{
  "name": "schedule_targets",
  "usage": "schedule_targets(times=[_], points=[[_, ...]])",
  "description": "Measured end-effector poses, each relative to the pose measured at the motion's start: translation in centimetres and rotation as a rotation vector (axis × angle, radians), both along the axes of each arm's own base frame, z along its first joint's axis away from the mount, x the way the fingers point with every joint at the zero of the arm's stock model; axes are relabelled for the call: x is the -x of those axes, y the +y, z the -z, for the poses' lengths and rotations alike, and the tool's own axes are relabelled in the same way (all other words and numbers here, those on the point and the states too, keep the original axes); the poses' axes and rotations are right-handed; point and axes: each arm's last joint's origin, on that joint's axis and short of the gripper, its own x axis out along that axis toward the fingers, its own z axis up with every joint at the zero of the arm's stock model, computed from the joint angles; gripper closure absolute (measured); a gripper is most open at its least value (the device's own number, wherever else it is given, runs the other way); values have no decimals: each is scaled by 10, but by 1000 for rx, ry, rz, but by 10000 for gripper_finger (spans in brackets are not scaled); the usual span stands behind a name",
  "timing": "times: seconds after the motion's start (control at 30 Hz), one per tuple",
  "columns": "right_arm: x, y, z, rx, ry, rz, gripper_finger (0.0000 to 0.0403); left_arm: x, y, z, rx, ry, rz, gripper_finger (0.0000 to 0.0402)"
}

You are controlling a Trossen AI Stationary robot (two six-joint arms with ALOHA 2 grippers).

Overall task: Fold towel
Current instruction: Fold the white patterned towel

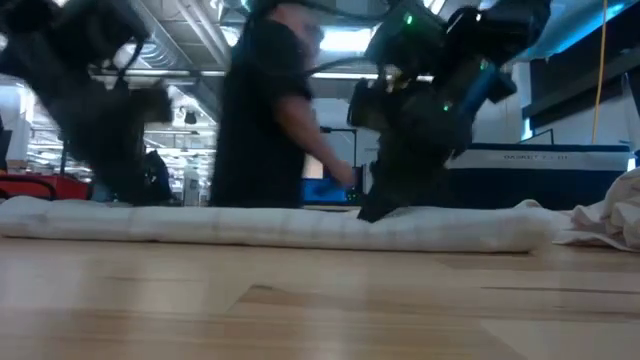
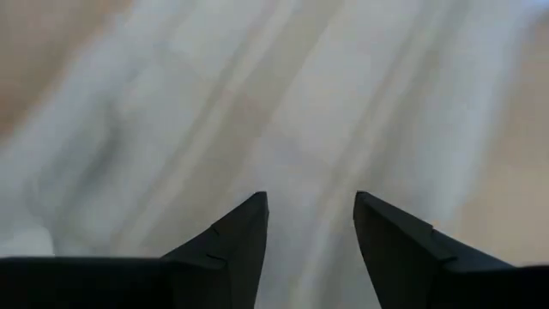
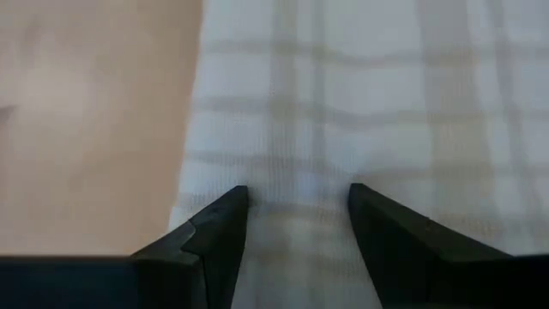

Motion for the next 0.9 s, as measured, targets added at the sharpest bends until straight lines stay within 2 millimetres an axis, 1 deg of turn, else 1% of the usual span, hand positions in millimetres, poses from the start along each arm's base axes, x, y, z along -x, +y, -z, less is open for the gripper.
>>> schedule_targets(times=[0.07, 0.17, 0.23, 0.37, 0.43, 0.5, 0.63, 0.77, 0.9], points=[[-1, 0, -16, -1, -34, -3, 194, -8, -2, -17, -5, -90, 23, 235], [1, -8, -42, 60, -116, 44, 194, -12, -2, -27, -69, -138, 32, 235], [4, -19, -50, 134, -124, 110, 194, -14, -1, -31, -127, -167, 18, 235], [10, -43, -54, 353, -87, 279, 194, -16, 4, -29, -229, -165, -62, 235], [12, -56, -51, 472, -43, 330, 194, -17, 7, -29, -244, -168, -87, 235], [10, -71, -46, 520, -20, 334, 194, -18, 9, -28, -249, -158, -101, 235], [4, -91, -28, 470, -2, 265, 194, -20, 10, -24, -251, -149, -109, 235], [1, -96, -8, 366, 43, 167, 194, -23, 9, -20, -243, -135, -113, 235], [1, -90, -4, 221, 25, 16, 194, -23, 9, -17, -240, -124, -117, 235]])
